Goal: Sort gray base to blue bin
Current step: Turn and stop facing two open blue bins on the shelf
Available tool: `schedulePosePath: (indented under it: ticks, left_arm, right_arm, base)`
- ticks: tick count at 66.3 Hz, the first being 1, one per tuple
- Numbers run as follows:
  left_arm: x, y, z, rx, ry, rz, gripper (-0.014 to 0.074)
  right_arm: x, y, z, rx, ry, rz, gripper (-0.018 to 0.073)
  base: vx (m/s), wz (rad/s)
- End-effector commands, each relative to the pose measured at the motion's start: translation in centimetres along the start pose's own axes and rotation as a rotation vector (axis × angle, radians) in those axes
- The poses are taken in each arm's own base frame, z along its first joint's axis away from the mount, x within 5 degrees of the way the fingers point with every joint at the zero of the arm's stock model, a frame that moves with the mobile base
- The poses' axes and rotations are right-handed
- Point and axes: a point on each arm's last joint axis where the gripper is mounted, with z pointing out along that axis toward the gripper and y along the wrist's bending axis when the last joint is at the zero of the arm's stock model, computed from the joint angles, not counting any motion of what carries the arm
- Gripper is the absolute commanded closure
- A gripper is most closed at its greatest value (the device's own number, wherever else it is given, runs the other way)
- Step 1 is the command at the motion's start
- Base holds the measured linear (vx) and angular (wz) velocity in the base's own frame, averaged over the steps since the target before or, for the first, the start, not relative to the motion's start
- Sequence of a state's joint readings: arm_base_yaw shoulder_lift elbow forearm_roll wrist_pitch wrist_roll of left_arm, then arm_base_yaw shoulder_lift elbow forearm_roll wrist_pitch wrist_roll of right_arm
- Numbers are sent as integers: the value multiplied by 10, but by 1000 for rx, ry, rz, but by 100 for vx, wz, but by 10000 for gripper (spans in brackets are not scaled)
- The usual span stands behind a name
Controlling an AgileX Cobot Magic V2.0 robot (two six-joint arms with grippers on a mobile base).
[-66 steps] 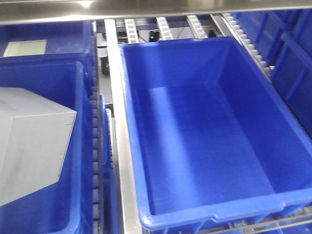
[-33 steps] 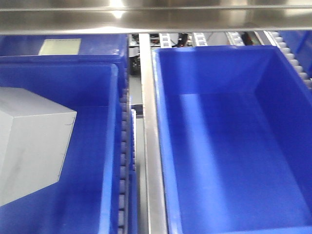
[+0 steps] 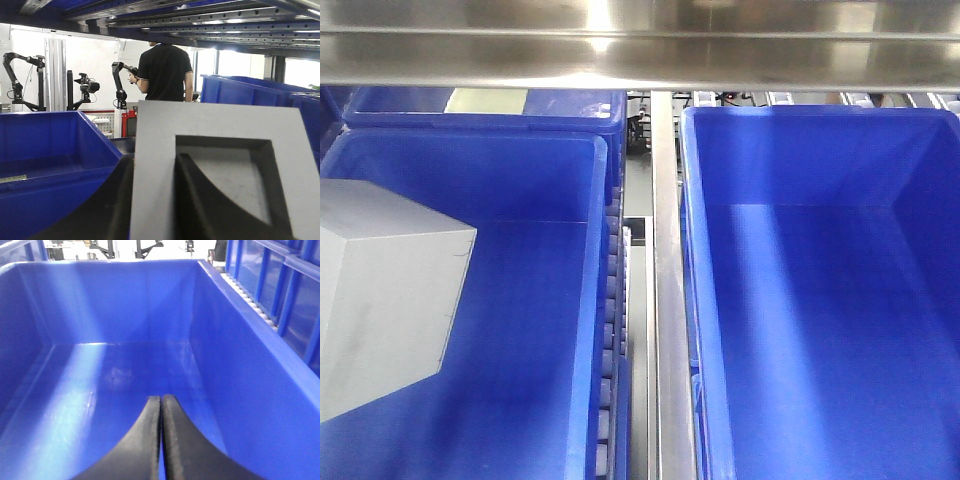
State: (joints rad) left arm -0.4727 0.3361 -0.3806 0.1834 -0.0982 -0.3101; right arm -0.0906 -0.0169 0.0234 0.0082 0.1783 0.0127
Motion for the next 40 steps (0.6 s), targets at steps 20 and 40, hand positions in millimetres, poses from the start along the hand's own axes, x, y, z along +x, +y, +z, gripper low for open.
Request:
schedulePosePath:
  ticks: [20, 40]
  left_arm:
    - [-18, -4, 1, 33, -114, -23, 603]
    - [-18, -4, 1, 33, -114, -23, 603]
  right_arm:
    - [-1, 0, 0, 1, -26, -21, 564]
    - [-1, 0, 0, 1, -26, -21, 564]
  base:
    - [0, 0]
    - [0, 0]
